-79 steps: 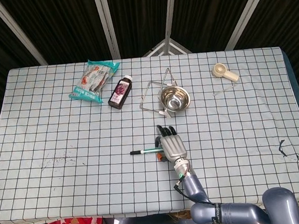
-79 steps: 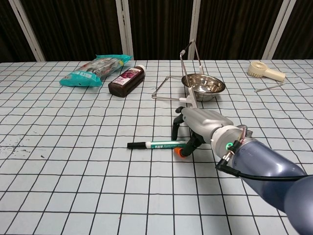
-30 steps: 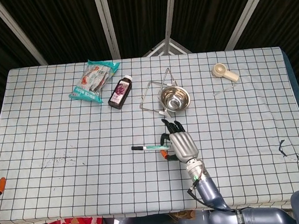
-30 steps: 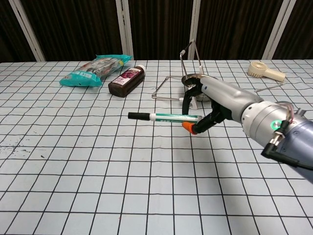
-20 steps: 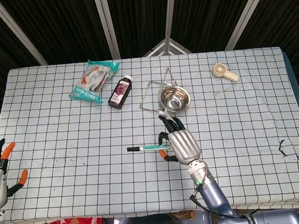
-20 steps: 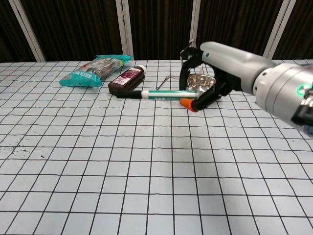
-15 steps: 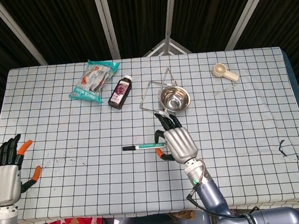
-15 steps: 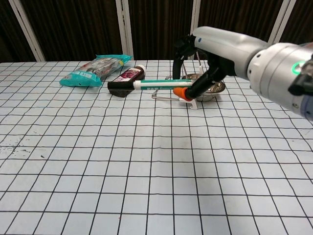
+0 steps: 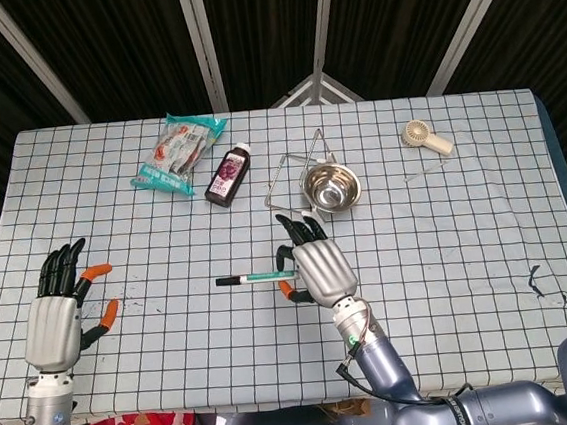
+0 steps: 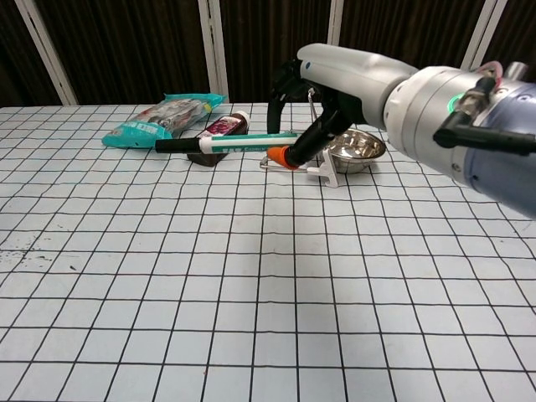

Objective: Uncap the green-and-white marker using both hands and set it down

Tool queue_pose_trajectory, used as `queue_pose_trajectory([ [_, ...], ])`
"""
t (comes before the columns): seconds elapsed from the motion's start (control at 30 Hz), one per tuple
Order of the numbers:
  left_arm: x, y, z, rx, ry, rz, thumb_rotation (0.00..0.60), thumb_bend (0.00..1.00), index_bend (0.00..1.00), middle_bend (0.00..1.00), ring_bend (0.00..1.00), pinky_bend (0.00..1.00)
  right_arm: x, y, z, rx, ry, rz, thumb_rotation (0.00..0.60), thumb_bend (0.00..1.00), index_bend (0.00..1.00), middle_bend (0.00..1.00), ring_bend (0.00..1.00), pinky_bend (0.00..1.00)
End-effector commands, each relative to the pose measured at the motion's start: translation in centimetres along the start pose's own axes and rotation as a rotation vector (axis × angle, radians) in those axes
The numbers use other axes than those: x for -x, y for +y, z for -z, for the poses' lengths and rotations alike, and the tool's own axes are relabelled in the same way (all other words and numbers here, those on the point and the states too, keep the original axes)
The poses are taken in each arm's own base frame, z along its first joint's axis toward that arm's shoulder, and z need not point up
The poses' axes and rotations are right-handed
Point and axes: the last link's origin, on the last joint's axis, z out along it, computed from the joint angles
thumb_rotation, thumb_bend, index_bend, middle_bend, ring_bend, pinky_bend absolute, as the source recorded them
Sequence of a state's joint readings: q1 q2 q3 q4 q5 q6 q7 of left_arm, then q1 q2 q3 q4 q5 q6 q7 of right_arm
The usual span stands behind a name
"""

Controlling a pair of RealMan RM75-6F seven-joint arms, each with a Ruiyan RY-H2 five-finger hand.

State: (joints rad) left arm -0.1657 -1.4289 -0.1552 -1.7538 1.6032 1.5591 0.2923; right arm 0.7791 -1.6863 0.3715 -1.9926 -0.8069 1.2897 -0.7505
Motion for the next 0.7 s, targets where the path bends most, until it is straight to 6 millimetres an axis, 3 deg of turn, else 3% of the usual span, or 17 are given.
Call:
queue_pose_trajectory([
  [0.03, 0.8, 1.1, -0.5, 0.025, -0.007, 0.013, 0.600, 0.44, 0.35, 0.04, 0.00, 0.00, -0.3, -0.5, -0.3, -0.016, 0.011, -0.005, 0.600, 0.41, 0.61, 0.07, 0.12, 0.06],
  [0.7, 5.4, 5.4, -1.6, 0.140, 0.022, 0.124, 0.600, 0.44, 0.37, 0.08, 0.00, 0.00, -0.6, -1.2, -0.2, -0.020, 0.009, -0.027, 0.600, 0.41, 0.61, 0.07, 0.12, 0.06],
])
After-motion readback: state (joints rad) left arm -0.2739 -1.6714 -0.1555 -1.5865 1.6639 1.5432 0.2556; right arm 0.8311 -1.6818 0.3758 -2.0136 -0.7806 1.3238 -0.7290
